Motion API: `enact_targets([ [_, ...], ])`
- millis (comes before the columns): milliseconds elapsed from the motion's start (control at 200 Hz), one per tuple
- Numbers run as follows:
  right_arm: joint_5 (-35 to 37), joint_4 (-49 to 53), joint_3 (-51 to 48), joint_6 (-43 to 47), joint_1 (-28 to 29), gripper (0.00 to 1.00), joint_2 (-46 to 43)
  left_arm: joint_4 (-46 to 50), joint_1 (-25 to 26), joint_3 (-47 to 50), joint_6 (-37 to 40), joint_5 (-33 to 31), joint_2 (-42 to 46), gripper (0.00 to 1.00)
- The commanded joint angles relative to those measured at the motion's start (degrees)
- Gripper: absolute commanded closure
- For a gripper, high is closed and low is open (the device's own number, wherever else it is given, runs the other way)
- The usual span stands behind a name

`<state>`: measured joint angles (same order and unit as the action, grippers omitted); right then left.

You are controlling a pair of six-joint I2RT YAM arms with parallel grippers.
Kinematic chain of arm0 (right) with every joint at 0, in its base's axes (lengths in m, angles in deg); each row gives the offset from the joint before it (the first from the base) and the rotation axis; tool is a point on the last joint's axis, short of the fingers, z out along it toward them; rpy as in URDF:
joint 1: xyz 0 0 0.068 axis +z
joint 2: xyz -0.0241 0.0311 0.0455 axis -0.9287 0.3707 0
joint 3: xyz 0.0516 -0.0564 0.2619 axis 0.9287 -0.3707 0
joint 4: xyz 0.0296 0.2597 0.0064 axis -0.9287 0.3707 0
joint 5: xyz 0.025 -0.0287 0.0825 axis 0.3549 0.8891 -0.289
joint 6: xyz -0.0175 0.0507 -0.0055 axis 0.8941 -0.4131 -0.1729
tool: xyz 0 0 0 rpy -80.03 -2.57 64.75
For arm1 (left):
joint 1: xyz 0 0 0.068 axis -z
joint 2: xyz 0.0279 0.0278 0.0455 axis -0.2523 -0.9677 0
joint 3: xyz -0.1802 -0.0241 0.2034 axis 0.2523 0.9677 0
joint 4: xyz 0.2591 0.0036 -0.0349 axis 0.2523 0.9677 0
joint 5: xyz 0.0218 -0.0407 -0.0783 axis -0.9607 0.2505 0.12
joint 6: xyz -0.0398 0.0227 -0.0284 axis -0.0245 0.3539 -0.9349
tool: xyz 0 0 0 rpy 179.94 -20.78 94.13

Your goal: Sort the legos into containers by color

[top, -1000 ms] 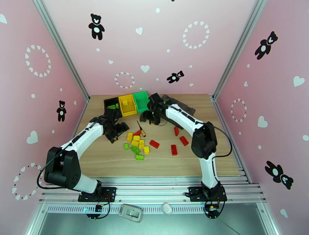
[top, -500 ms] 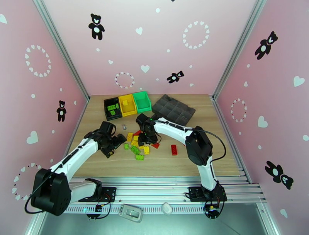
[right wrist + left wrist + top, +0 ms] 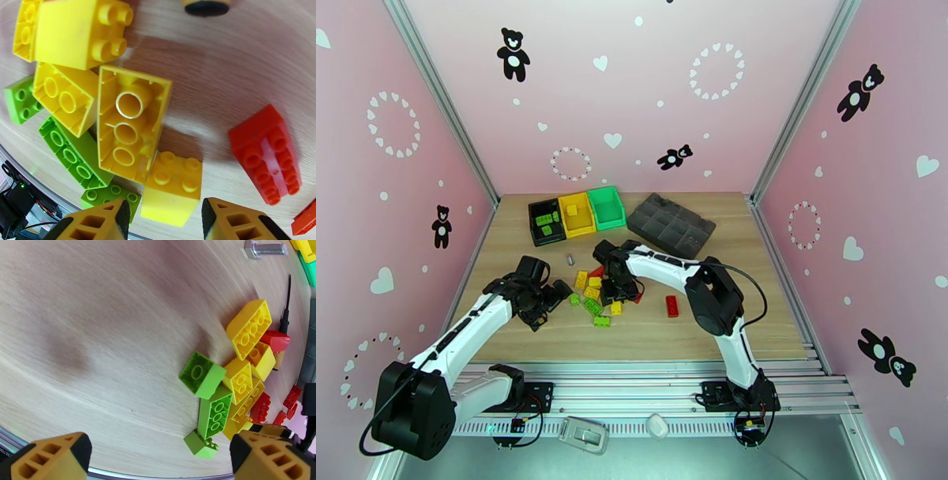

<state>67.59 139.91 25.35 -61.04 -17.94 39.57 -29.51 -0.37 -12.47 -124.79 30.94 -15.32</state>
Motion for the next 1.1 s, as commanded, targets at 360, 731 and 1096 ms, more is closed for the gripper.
enact_targets([
  [360,0.5,1.5,0.3,1.4,-0.5,0.68,0.3,-2.3,0.6,-3.7,-0.3,0.8,-3.8,0.02],
  [731,-9.4,-5.1,1.1,-1.2,-6.6,0.69,-5.8,-12.6,0.6,-13.6,-1.3,10.3,-15.4,0.02],
  [1096,-23.1,-26.6,8.0,-15.2,-13.2,0.69,2.6,-21.2,-5.5,-25.3,-5.7,16.4,-25.7,0.02],
])
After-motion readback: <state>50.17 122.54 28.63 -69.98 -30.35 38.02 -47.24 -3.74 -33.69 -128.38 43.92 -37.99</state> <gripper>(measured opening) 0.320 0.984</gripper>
